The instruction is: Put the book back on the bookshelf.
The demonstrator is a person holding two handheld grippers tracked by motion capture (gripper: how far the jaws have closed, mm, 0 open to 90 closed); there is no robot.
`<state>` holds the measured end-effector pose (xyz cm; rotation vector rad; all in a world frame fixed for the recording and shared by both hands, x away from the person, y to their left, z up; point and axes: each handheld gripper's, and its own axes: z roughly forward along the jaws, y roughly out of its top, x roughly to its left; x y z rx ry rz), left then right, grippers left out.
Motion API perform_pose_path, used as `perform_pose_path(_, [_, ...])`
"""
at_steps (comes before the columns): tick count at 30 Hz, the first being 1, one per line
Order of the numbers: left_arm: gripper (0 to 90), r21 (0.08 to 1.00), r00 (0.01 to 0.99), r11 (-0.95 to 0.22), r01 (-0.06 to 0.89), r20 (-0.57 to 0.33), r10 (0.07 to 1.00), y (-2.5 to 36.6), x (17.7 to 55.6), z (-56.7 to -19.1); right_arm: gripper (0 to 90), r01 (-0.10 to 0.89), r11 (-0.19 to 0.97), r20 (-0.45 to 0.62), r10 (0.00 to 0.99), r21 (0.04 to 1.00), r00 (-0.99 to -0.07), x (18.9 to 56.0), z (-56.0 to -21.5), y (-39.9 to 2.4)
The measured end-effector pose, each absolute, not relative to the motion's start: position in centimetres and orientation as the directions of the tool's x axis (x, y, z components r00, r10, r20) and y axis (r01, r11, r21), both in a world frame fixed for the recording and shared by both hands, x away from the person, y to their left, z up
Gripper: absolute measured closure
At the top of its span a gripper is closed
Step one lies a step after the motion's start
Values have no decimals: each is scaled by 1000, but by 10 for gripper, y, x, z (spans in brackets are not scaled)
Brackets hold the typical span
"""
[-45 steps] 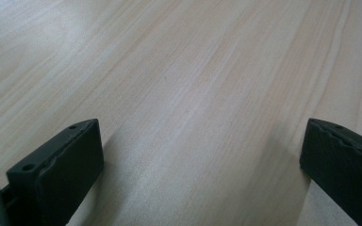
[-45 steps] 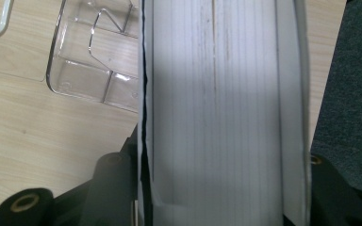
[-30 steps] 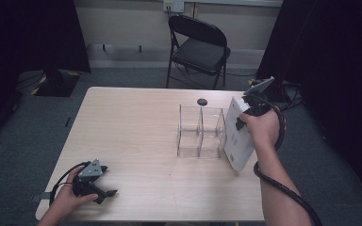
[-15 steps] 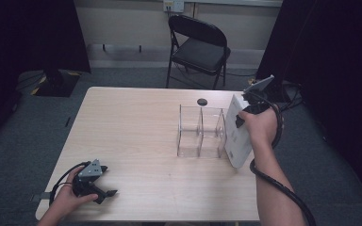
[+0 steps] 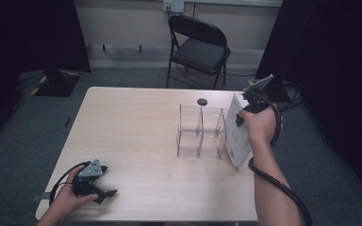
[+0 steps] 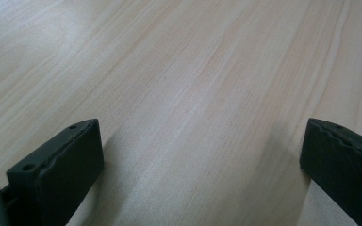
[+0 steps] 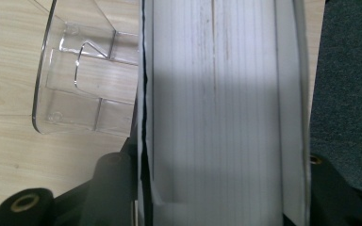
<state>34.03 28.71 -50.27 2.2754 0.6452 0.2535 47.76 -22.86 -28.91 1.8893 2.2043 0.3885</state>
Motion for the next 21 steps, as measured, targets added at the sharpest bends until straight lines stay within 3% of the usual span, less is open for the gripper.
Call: perform_pose_path(21, [0,711,854,-596,373,-12,520,287,340,-503,525,927,145,6,988,347,-157,489,-300,-220])
